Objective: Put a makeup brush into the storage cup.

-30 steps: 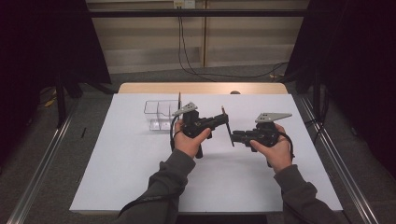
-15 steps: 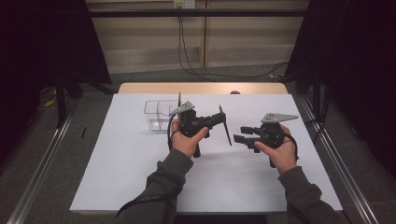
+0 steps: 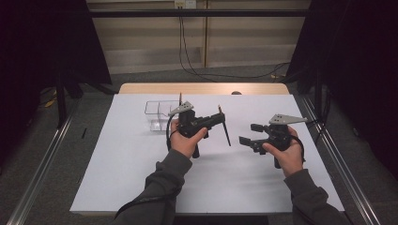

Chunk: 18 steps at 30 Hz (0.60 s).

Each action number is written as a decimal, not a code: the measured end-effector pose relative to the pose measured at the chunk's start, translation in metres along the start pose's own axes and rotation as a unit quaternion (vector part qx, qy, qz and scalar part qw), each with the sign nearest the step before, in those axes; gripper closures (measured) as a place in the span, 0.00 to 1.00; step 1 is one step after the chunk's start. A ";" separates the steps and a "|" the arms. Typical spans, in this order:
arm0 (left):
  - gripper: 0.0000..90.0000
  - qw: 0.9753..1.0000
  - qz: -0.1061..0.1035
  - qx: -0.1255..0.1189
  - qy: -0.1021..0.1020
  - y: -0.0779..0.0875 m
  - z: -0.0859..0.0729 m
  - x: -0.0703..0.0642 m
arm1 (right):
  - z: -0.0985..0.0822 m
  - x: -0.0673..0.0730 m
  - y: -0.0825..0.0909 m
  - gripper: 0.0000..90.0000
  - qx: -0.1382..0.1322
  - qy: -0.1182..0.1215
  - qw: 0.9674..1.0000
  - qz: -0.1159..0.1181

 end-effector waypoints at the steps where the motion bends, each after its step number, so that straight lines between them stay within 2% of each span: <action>1: 0.93 1.000 -0.001 0.001 -0.001 0.000 0.000 0.000 | 0.000 0.000 0.001 0.13 -0.001 0.001 1.000 0.002; 7: 0.93 1.000 0.000 0.000 -0.004 0.001 0.001 0.000 | 0.002 -0.003 0.006 0.09 -0.004 0.003 1.000 -0.009; 8: 0.93 1.000 0.000 0.000 -0.004 0.001 0.001 0.001 | 0.002 -0.003 0.006 0.09 -0.005 0.005 1.000 -0.004; 10: 0.93 1.000 0.002 -0.002 0.000 0.001 0.001 0.001 | 0.002 -0.004 0.008 0.09 -0.002 0.008 1.000 -0.014; 11: 0.93 1.000 0.004 -0.004 0.003 0.001 0.002 0.000 | 0.001 -0.004 0.009 0.09 -0.003 0.008 1.000 -0.011; 14: 0.93 1.000 0.003 -0.001 -0.002 0.002 0.001 0.001 | -0.001 -0.005 0.011 0.10 0.002 0.013 1.000 -0.014; 18: 0.93 1.000 0.003 0.002 -0.008 0.002 0.001 0.001 | -0.002 -0.006 0.014 0.10 0.000 0.008 1.000 -0.015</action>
Point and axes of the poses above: each handheld gripper's, and its own axes: y roughly backward along the jaws, z roughly out of its top, x roughly to its left, the point moved 9 cm from there along -y, roughly forward along the jaws, and after that the axes turned 7 degrees about -x, right-handed, at the moved point
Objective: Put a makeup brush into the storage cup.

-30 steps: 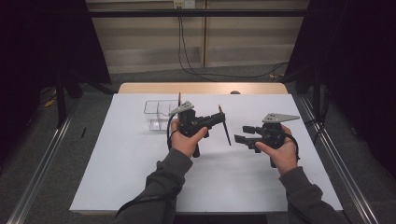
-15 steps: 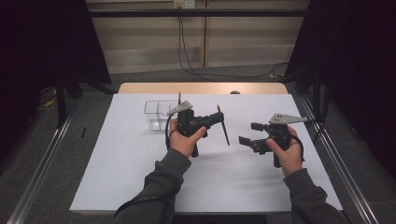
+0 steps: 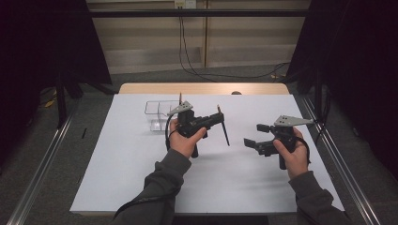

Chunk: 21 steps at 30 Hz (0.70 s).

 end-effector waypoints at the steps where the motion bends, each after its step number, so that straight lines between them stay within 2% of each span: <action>1: 0.93 1.000 -0.001 -0.001 0.000 0.000 0.000 0.000 | 0.000 0.000 0.001 0.10 -0.001 0.001 1.000 0.002; 10: 0.93 1.000 -0.002 0.002 -0.006 0.001 0.001 -0.001 | -0.003 -0.002 0.008 0.10 -0.003 0.001 1.000 -0.001; 21: 0.93 1.000 0.000 0.002 -0.004 0.003 0.001 0.000 | -0.009 -0.007 0.017 0.10 0.001 -0.001 1.000 -0.007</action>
Point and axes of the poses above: each handheld gripper's, and its own axes: y roughly backward along the jaws, z roughly out of its top, x roughly to its left, the point moved 9 cm from there along -y, roughly forward along the jaws, and after that the axes turned 7 degrees about -x, right-handed, at the moved point
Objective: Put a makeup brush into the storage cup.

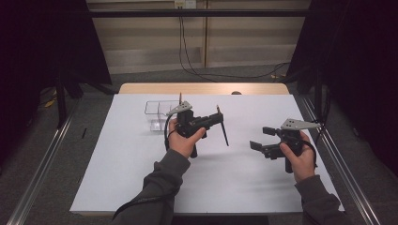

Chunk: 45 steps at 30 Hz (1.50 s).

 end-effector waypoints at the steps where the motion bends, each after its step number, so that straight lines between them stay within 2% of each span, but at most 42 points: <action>1: 0.93 1.000 0.000 0.001 0.000 0.000 0.000 0.000 | 0.000 0.000 0.000 0.10 0.000 0.001 1.000 0.000; 19: 0.93 1.000 0.003 -0.002 0.001 0.003 0.000 0.001 | -0.008 -0.009 0.018 0.10 0.001 0.000 1.000 -0.014; 32: 0.93 1.000 0.011 -0.001 -0.014 0.010 0.003 0.005 | -0.013 -0.012 0.028 0.10 -0.002 0.003 1.000 -0.021; 45: 0.93 0.999 0.022 0.004 -0.026 0.019 0.007 0.010 | -0.013 -0.011 0.029 0.10 -0.005 0.008 1.000 -0.020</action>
Point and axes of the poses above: each handheld gripper's, and its own axes: y roughly backward along the jaws, z roughly out of its top, x roughly to its left, the point moved 9 cm from there along -y, roughly forward along the jaws, and after that the axes turned 7 degrees about -x, right-handed, at the moved point
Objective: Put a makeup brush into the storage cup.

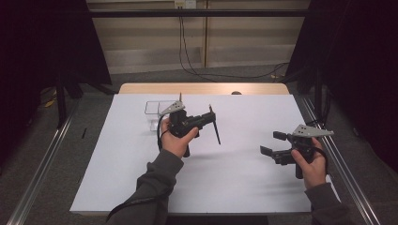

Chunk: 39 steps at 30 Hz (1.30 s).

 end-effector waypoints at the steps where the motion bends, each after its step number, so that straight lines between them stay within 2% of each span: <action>1: 0.93 1.000 0.000 -0.002 0.001 0.000 0.000 0.000 | 0.000 0.000 0.000 0.10 -0.001 0.000 1.000 -0.001; 19: 0.93 1.000 0.009 0.002 -0.007 0.007 0.003 0.005 | 0.006 -0.001 0.007 0.10 -0.023 0.005 1.000 -0.004; 39: 0.93 0.999 0.023 0.011 -0.020 0.011 0.012 0.012 | 0.004 -0.003 0.009 0.10 -0.021 0.007 1.000 0.000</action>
Point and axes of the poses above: each handheld gripper's, and its own axes: y roughly backward along the jaws, z roughly out of its top, x roughly to its left, the point moved 9 cm from there along -y, roughly forward along the jaws, and after that the axes turned 7 degrees about -x, right-handed, at the moved point
